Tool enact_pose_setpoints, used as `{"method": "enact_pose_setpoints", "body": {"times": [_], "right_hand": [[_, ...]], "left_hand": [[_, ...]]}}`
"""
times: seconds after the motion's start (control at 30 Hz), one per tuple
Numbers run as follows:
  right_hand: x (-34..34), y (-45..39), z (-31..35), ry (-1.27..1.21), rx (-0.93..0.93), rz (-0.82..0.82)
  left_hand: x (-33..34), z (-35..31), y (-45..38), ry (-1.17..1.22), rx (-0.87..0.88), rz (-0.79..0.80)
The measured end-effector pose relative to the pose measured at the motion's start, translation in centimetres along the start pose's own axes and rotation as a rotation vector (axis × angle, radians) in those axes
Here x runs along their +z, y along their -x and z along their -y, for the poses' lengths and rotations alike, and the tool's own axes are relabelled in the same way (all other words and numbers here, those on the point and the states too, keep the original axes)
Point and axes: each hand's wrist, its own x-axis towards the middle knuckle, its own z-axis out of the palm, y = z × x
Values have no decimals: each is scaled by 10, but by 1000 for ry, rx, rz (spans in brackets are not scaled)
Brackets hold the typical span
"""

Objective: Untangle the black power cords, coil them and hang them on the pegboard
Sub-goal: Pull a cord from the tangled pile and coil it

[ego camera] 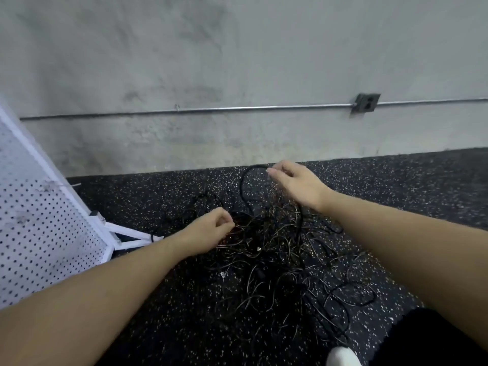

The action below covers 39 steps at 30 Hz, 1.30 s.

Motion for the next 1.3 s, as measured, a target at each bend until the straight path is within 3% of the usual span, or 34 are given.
{"method": "enact_pose_setpoints", "body": {"times": [0.1, 0.2, 0.3, 0.37, 0.47, 0.6, 0.73, 0.83, 0.97, 1.17, 1.3], "right_hand": [[-3, 22, 19, -29, -25, -5], [2, 46, 31, -28, -82, 16], [9, 67, 32, -60, -140, 97], [9, 77, 29, 20, -168, 167], [-3, 89, 22, 127, -72, 273], [-24, 93, -13, 322, 110, 479], [-41, 91, -56, 280, 317, 645], [-48, 90, -62, 245, 329, 528], [-37, 92, -31, 376, 76, 433], [1, 83, 16, 281, -209, 320], [12, 78, 29, 200, -203, 332]], "left_hand": [[1, -24, 26, 69, 38, -233], [-1, -49, 45, 30, 257, -430], [4, -67, 55, -76, 370, -408], [9, -73, 62, -118, 372, -312], [12, -74, 71, -50, 351, -212], [0, -67, 74, 212, 286, -349], [-17, -42, 73, 253, 159, -442], [-22, -17, 75, 181, 58, -392], [-19, -12, 76, 169, 1, -347], [8, -37, 69, -109, 191, -153], [12, -45, 67, -180, 329, -161]]}}
